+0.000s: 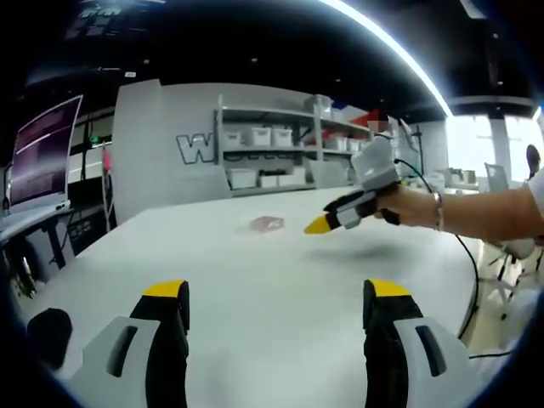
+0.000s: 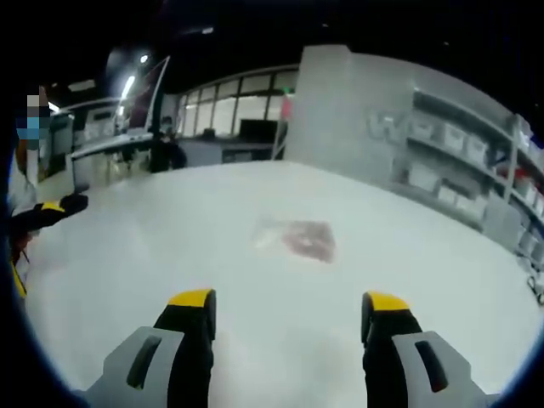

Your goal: Open the resealable bag by pulling the two sides of the seal apart until the entire bag opening is separated and visibly accessible.

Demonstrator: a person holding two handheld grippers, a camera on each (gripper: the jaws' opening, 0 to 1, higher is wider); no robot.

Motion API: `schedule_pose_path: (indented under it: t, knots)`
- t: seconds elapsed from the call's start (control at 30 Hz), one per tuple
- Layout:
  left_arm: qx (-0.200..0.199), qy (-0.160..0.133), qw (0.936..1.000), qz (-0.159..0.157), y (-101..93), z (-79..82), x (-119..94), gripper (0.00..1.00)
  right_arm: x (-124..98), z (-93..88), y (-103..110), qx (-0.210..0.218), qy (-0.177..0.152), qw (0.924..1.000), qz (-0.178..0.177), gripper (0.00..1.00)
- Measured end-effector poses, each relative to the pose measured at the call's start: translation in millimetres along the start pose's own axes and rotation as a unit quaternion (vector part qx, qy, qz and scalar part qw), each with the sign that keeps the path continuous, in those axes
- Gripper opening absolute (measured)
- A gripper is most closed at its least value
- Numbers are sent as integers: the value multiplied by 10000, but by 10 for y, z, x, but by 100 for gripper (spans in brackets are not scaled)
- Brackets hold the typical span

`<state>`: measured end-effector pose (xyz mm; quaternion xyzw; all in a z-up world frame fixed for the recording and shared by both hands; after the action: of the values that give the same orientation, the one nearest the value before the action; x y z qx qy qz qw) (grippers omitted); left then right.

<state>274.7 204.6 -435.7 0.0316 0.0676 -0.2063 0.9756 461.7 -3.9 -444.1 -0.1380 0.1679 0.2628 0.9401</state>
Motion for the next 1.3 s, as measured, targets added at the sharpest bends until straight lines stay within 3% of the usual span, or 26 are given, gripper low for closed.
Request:
schedule_pose_path:
  t: [1.3]
  knots:
    - [55,32,10000,-25,24,30,34,82,222,111,-55,-309,66,9995,32,65]
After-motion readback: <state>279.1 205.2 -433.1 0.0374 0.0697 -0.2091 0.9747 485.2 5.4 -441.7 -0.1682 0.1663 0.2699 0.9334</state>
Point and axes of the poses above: the point that each gripper's makers call its tool centre point, and the gripper's own axes: x roughly forward along the fingers, y roughly to its left, z roughly out of its top, the point moved 4 cm from there along -x, roughly backward along the fingers, and after that the axes turned 2 degrees about -z, right-handed, at the moved point
